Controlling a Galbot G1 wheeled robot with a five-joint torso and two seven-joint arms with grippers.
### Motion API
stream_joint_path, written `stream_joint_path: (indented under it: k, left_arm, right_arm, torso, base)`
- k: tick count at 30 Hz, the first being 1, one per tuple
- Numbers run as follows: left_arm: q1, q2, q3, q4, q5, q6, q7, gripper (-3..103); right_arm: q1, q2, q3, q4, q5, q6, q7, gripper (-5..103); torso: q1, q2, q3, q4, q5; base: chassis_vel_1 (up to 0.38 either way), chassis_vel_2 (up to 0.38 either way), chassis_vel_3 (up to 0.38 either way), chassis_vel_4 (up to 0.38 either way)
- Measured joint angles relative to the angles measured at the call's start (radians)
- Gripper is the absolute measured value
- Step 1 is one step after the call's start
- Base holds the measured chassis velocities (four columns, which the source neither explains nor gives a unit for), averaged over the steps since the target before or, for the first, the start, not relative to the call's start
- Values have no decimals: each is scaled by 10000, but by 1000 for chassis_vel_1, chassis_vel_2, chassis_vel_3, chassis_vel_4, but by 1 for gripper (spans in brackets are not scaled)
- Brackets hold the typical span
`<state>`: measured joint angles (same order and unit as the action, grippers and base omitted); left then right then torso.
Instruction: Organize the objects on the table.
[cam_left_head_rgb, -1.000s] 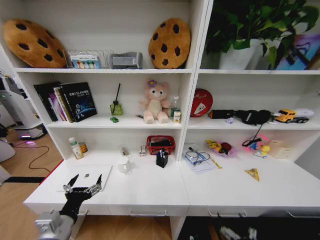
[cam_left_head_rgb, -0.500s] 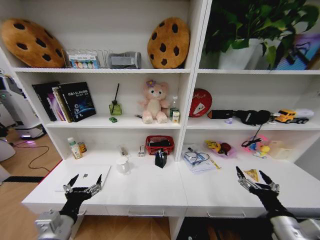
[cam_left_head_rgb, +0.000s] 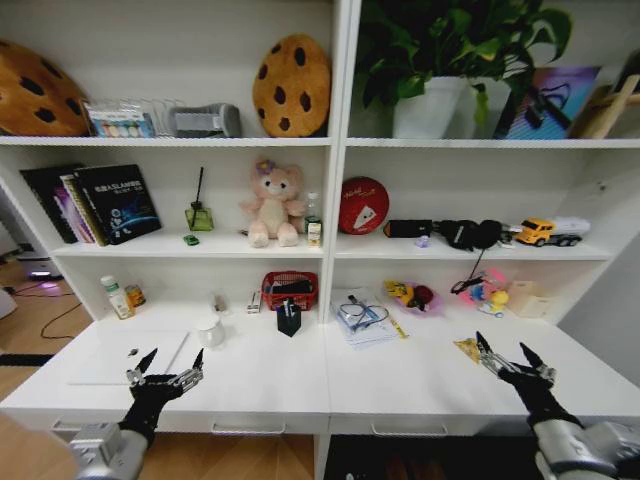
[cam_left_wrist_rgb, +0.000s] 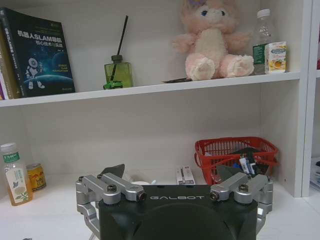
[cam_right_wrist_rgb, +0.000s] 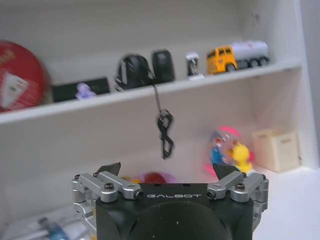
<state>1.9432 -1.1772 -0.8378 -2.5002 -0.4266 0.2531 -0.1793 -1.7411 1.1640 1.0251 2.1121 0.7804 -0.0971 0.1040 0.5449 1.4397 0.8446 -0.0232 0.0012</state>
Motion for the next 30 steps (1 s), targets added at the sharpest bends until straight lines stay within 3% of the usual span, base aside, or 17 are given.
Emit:
stream_joint_path:
  k: [3,5,11,22,27,30]
  left_arm:
    - [0,1,0,0,0,0,0,100]
    - [0,1,-1,-1,0,0,-1,100]
    - [0,1,-4,1,0,0,-3,100]
    - [0,1,-1,1,0,1,-2,100]
    - [0,1,-2,1,0,1,-2,100]
    - [0,1,-1,2,0,1,-2,100]
  right_arm:
    - [983,-530,-104,-1161,-245,-639,209,100]
    - [2152,-1261,-366,-2525,-502,-1192,252,100]
    - [3597,-2040,-1056,-4322,-763,-1718,-22,100]
    - [4075,-2018,-1735,-5971,-1616,-1357,-616,101]
    - [4517,-1958,-2296,-6361,-1896,-1022,-894,84]
    - [4741,-1878,-2496,-6424,-2140,-936,-986,88]
  torso:
    - [0,0,0,-10,-13]
    - [1,0,1,1,-11]
    - [2,0,1,2,-13]
    - [1,1,0,-6,-11]
    - [1,0,0,0,-13]
    - [2,0,0,0,-12]
  base:
    - [5,-29,5,0]
    - [30,51,-9,-28]
    - [39,70,-20,-41]
    - [0,0,0,0]
    - [0,0,0,0]
    - [0,0,0,0]
